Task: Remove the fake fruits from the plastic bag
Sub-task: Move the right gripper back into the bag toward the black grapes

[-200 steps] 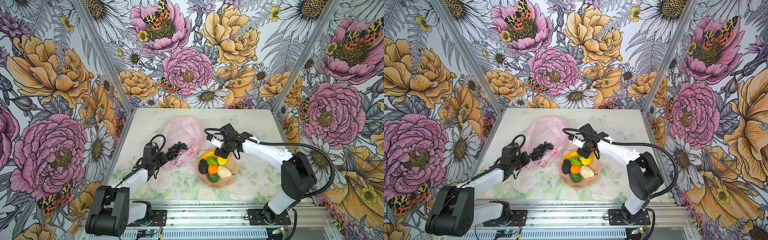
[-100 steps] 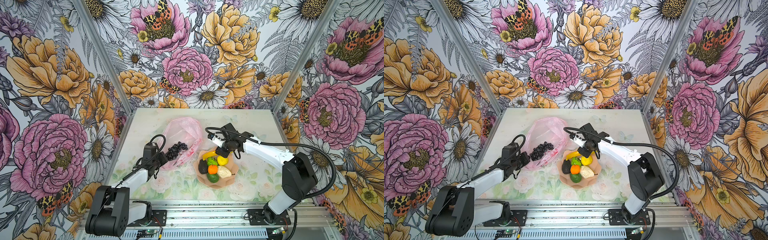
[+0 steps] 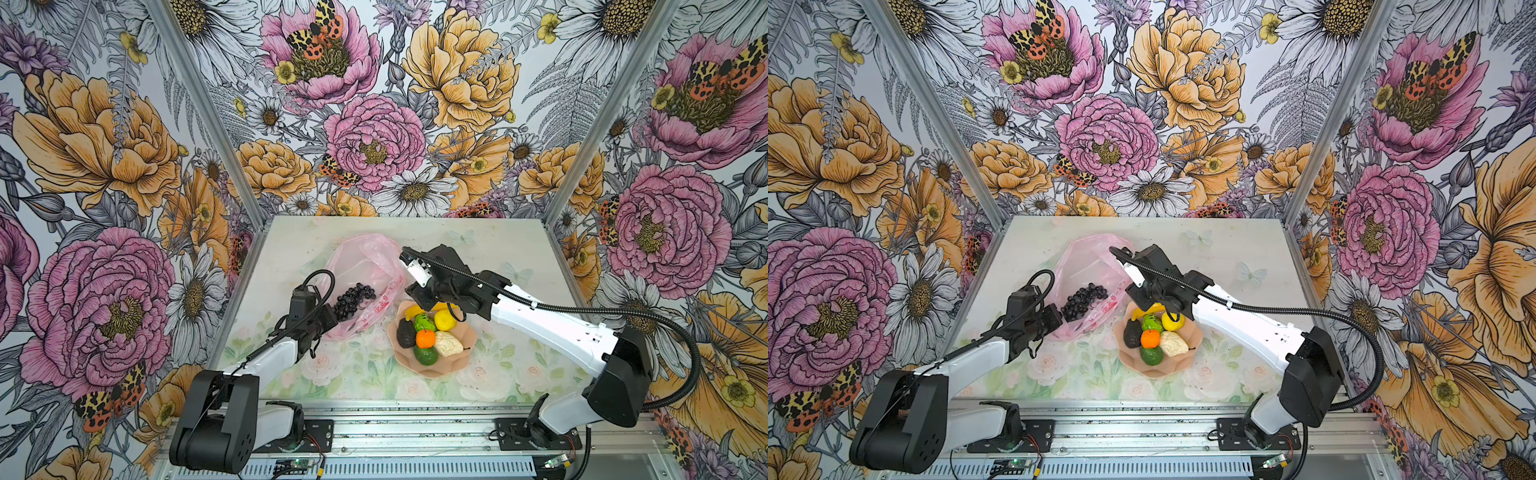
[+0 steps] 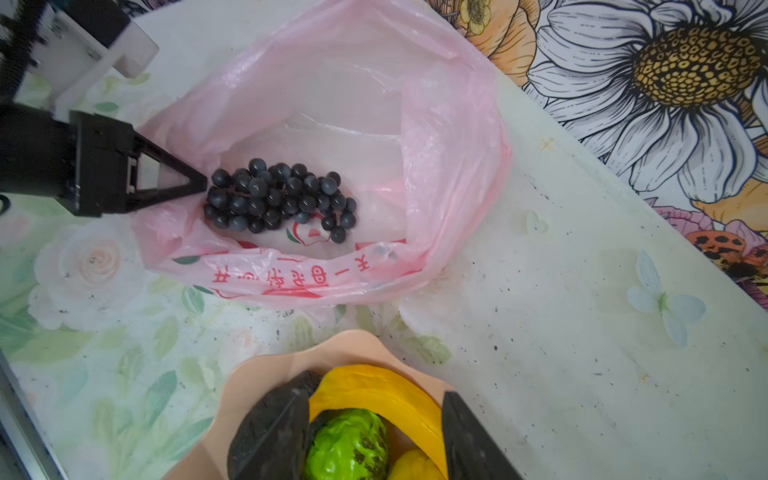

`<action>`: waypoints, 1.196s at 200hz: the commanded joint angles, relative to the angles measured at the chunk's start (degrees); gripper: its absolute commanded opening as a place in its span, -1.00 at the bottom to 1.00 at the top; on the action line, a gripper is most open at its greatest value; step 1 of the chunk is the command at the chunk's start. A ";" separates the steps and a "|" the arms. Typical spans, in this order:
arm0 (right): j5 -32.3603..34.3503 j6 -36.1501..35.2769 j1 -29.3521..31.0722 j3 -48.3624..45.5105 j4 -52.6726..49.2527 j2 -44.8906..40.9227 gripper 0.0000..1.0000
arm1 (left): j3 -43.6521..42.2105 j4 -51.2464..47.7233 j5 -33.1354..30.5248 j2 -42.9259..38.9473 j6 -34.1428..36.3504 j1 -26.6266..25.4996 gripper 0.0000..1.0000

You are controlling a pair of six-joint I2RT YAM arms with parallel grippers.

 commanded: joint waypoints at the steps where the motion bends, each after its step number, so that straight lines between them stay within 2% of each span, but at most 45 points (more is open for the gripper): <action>1: 2.68 10.22 2.25 3.02 5.11 4.20 0.07 | 0.62 0.51 -0.95 -0.67 0.38 -0.12 -1.00; 38: 5.36 24.44 6.31 7.12 10.87 11.84 0.13 | -0.58 1.89 1.58 -0.63 -1.51 -0.03 -1.00; 54: 5.16 27.46 8.46 9.69 12.78 15.90 0.13 | -2.26 3.38 2.54 -0.11 -4.14 -0.77 -1.00; 83: 4.20 31.57 11.13 14.97 13.32 23.92 0.10 | -5.17 3.02 1.03 1.36 -9.29 -0.63 -1.00; 115: 5.20 36.64 11.52 15.00 16.44 27.67 0.12 | -8.42 6.53 1.28 1.64 -13.61 0.24 -1.00; 160: 7.20 40.21 12.36 16.43 18.40 32.00 0.33 | -8.82 9.36 2.46 2.74 -14.81 0.63 -1.00; 185: 8.22 42.18 12.47 16.73 19.26 33.75 0.38 | -9.81 9.47 1.44 1.21 -15.49 1.12 -1.00; 239: 10.22 48.04 12.72 20.14 19.38 38.77 0.64 | -11.90 8.79 1.05 -3.17 -17.85 1.25 -1.00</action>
